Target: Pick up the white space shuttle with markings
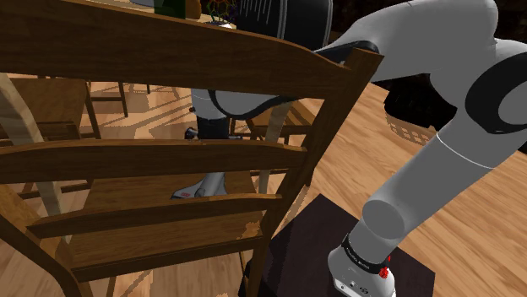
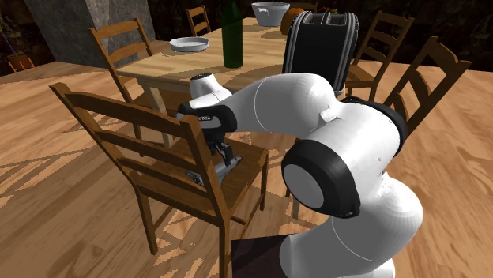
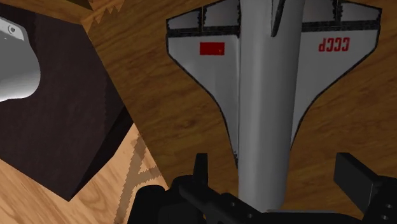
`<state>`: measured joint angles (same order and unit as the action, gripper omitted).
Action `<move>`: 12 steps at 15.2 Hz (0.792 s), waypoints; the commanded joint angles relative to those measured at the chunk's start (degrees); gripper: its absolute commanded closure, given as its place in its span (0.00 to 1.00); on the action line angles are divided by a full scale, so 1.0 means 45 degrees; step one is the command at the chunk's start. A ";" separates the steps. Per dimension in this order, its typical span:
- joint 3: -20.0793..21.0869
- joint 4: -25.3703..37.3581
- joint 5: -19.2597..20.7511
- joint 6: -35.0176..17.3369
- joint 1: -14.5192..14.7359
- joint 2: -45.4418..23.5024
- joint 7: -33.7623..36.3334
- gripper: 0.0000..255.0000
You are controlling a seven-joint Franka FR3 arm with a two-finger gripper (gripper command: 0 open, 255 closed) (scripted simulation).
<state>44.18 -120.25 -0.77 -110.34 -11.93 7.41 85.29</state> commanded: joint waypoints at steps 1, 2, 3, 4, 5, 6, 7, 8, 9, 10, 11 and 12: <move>0.0079 -0.0218 0.0110 -0.0349 0.0008 -0.0172 0.0172 0.00; 0.0103 -0.0334 0.0161 -0.0517 0.0008 -0.0245 0.0222 0.00; 0.0126 -0.0447 0.0215 -0.0686 0.0007 -0.0323 0.0274 0.00; 0.0140 -0.0512 0.0249 -0.0783 0.0007 -0.0369 0.0306 0.00; 0.0140 -0.0513 0.0247 -0.0783 0.0007 -0.0368 0.0305 0.00; 0.0138 -0.0514 0.0262 -0.0798 0.0001 -0.0387 0.0305 1.00; 0.0142 -0.0513 0.0274 -0.0809 0.0000 -0.0403 0.0315 1.00; 0.0138 -0.0506 0.0273 -0.0801 -0.0003 -0.0401 0.0308 1.00; 0.0139 -0.0507 0.0277 -0.0805 -0.0003 -0.0406 0.0310 1.00; 0.0139 -0.0498 0.0280 -0.0798 -0.0004 -0.0409 0.0311 1.00; 0.0138 -0.0497 0.0278 -0.0796 -0.0004 -0.0407 0.0309 1.00; 0.0138 -0.0496 0.0276 -0.0794 -0.0003 -0.0406 0.0309 1.00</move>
<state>44.80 -122.45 0.45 -113.81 -11.93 5.70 86.65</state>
